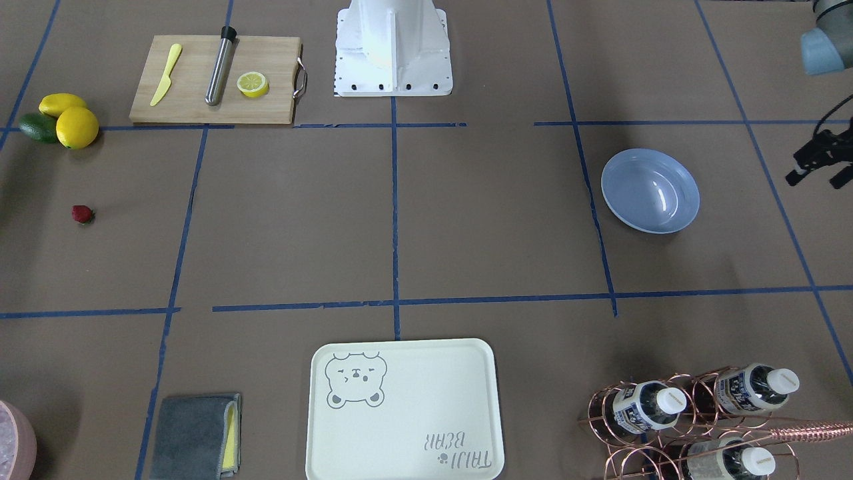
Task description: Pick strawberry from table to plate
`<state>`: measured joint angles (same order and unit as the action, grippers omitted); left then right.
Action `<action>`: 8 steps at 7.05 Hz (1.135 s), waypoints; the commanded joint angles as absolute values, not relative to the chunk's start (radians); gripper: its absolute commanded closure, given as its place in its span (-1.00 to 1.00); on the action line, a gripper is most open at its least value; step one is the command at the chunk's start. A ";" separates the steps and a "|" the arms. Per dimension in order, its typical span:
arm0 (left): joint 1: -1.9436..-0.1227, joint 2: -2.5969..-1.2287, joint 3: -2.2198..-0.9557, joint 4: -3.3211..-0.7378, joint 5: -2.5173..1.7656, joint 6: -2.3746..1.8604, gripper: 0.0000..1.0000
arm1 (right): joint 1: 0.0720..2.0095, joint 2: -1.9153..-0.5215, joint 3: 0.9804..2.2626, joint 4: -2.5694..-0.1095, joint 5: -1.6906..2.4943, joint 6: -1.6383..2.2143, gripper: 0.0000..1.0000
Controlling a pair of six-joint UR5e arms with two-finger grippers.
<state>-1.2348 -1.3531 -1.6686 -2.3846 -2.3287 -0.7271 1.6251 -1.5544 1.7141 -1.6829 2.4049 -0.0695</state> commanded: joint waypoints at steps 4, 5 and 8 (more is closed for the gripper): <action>-0.864 -1.298 -1.620 -2.677 -2.037 -1.149 -0.96 | 1.603 -1.545 1.726 -1.680 2.430 -0.008 -1.00; -0.845 -1.299 -1.618 -2.677 -2.026 -1.157 -0.94 | 1.603 -1.545 1.726 -1.680 2.431 -0.008 -1.00; -0.818 -1.313 -1.614 -2.677 -2.019 -1.173 -0.67 | 1.603 -1.543 1.727 -1.680 2.431 -0.008 -1.00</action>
<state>-0.8277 -1.3097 -1.6155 -2.6763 -2.0212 -1.1688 1.6031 -1.5435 1.7268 -1.6797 2.4311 -0.0078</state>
